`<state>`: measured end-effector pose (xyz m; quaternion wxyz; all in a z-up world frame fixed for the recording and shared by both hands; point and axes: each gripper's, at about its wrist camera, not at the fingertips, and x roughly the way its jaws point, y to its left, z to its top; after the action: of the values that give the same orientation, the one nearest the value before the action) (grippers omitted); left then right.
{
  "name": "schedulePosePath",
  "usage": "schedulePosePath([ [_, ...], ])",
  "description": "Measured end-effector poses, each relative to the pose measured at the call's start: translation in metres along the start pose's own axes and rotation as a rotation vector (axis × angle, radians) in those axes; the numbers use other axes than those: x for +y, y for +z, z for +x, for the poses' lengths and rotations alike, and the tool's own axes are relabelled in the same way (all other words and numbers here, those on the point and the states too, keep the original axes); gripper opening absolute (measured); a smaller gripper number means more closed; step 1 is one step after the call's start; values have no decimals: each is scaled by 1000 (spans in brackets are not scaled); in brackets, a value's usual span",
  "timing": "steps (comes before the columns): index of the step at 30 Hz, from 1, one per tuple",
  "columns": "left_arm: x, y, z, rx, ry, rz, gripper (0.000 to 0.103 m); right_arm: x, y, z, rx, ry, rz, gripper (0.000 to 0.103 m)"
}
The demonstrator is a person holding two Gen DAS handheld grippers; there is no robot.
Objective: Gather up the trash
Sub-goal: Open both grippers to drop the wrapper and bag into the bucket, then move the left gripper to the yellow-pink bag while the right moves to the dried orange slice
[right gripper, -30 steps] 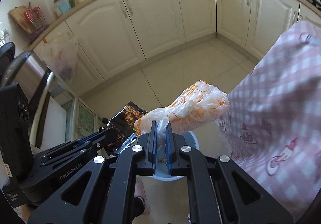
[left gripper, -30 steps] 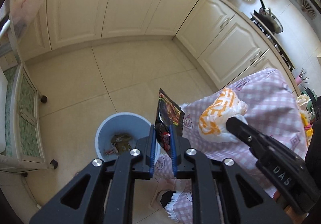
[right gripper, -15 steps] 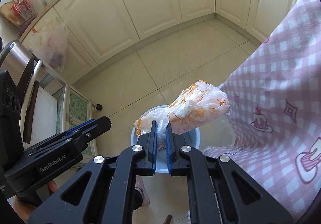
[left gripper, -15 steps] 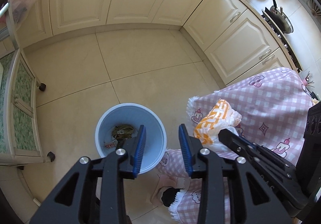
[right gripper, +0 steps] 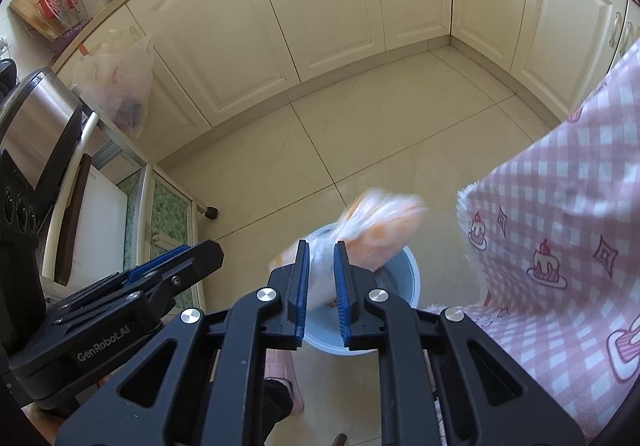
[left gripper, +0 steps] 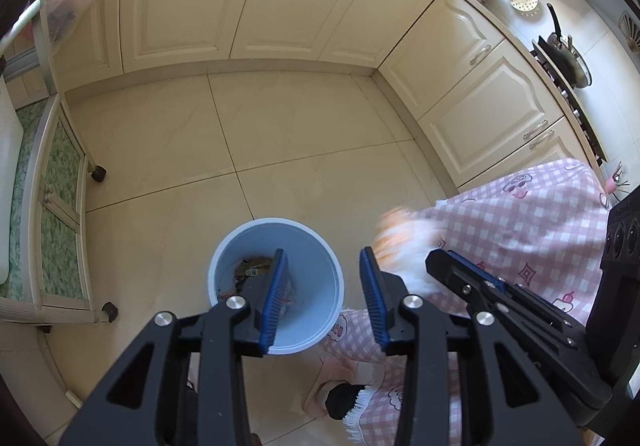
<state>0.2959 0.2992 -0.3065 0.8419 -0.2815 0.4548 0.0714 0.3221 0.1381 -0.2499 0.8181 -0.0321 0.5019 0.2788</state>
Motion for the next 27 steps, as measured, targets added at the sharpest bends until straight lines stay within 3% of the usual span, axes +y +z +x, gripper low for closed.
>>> schedulePosePath([
  [2,-2,1,-4,-5,1,2,36,0,1,-4,-9,-1,1,17],
  [10,-47,-1,-34,-51,-50,81,36,-13,-4,-64,-103,-72,-2,18],
  [18,-144,-19,-95,-143,-161,239,37,-50,-22,-185,-309,-186,26,27],
  [21,-188,-33,-116,-175,-207,312,43,-73,-37,-235,-391,-251,52,32],
  [27,-279,-68,-129,-164,-276,461,49,-137,-70,-301,-478,-352,157,38],
])
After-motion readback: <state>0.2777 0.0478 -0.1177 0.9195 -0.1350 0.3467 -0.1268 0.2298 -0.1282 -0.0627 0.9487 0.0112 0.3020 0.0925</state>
